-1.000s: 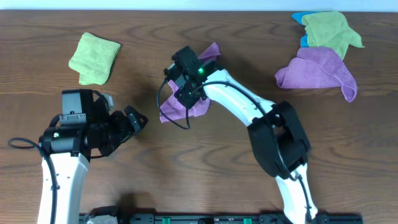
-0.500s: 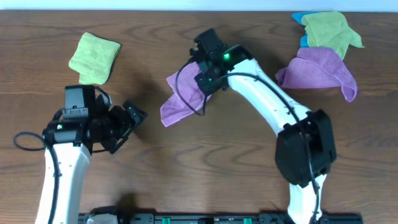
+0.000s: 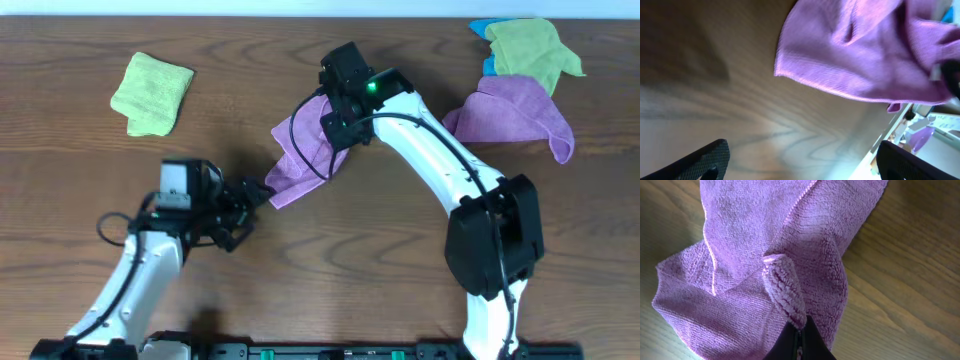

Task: Fold the cloth
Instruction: 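Move the left gripper to the purple cloth's left corner, then grasp the left corner with the left gripper and lift the cloth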

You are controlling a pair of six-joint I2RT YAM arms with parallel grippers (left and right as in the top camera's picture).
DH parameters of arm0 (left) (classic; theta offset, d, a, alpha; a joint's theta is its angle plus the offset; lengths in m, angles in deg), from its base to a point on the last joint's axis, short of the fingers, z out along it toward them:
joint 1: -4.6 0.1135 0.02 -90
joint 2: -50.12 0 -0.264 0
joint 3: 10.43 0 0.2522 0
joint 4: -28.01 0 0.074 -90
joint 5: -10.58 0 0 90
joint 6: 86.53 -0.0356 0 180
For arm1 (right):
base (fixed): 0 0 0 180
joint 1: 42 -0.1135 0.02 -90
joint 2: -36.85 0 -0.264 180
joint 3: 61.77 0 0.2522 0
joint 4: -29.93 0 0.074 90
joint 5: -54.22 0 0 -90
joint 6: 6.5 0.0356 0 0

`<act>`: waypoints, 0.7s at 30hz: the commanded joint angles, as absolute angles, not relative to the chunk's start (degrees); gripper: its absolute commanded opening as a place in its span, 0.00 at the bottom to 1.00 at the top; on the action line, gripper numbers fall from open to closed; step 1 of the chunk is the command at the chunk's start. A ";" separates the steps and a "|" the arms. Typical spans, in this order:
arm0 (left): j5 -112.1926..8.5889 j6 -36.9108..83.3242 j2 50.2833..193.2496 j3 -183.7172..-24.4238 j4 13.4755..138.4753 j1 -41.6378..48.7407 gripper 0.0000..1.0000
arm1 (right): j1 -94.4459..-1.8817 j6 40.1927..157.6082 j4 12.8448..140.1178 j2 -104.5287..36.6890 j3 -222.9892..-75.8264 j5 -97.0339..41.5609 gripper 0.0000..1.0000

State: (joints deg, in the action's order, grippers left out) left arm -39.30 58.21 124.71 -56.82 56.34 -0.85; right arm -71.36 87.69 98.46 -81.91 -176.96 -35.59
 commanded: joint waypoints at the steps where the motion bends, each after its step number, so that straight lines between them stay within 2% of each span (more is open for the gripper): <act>1: -39.56 66.19 124.75 -53.12 51.53 -2.23 0.95 | -71.21 89.28 98.35 -79.59 -177.94 -35.90 0.01; 10: -47.50 72.94 125.82 -48.71 38.30 -5.31 0.95 | -71.23 89.28 97.69 -79.57 -177.96 -34.59 0.01; 21: -49.18 77.77 137.49 -48.71 23.38 -8.92 0.97 | -71.21 89.22 97.02 -78.48 -177.96 -33.82 0.01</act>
